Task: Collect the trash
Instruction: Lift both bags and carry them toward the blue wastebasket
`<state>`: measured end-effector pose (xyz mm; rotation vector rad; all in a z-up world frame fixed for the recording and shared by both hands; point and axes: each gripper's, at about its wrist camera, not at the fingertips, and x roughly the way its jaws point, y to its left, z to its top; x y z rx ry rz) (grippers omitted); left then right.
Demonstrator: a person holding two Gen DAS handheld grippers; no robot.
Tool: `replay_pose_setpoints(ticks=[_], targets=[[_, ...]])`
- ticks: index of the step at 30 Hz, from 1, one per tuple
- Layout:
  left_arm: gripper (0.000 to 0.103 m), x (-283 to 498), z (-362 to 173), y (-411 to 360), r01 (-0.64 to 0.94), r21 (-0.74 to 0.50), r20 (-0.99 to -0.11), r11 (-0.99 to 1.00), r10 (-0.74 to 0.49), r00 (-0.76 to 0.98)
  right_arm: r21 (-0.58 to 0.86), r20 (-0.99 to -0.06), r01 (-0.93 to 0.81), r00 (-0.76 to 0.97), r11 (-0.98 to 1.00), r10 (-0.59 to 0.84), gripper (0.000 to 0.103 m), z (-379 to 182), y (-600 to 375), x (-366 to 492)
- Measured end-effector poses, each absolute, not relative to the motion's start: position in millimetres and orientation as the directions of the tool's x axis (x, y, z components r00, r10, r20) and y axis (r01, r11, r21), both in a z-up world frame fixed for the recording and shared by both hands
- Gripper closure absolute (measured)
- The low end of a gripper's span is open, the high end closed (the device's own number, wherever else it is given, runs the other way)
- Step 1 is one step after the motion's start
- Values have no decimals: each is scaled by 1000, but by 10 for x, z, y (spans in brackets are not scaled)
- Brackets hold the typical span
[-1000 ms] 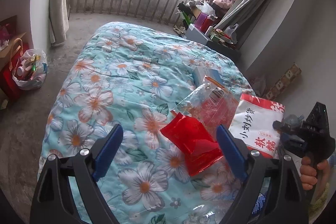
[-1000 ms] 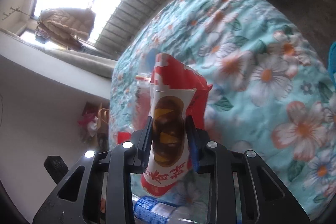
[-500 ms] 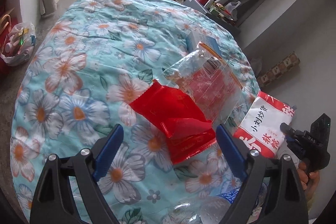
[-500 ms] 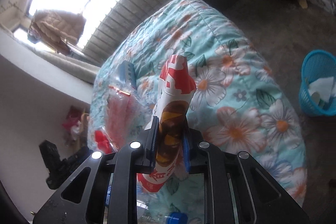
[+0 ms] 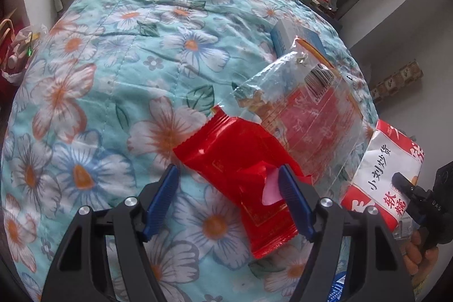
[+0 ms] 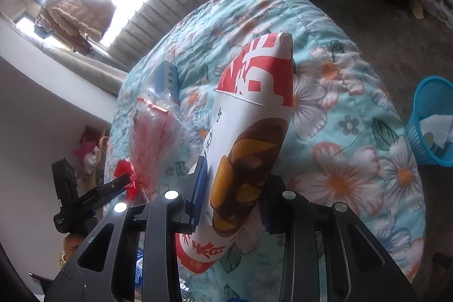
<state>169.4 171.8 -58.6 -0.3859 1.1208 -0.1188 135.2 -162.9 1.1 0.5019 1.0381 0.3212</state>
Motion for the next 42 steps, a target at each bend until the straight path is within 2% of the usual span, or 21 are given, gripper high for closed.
replay_pose_setpoints(ticks=[3, 6, 14, 16, 22, 30, 42], targets=[[37, 1732, -590, 1702, -83, -340, -850, 937, -269, 454, 559, -733, 2, 467, 829, 494, 71, -45, -1685, 1370], [55, 1749, -578, 1708, -76, -329, -842, 941, -257, 474, 586, -724, 20, 462, 810, 512, 73, -81, -1746, 1363], [82, 1705, -569, 1913, -120, -412, -802, 903, -297, 518, 648, -692, 63, 465, 759, 553, 77, -125, -1884, 1340], [93, 1671, -541, 1944, -128, -426, -791, 896, -300, 532, 667, -679, 69, 468, 742, 566, 79, -142, -1915, 1320], [95, 1532, -382, 2059, -141, -443, -764, 885, -291, 576, 707, -639, 60, 481, 705, 600, 85, -127, -1981, 1241], [97, 1359, -27, 2176, -117, -482, -712, 868, -311, 630, 736, -597, 52, 520, 675, 611, 87, -29, -2112, 1104], [97, 1345, 796, 1706, 77, -466, -605, 881, -381, 699, 786, -500, 13, 601, 618, 624, 87, 183, -2473, 727]])
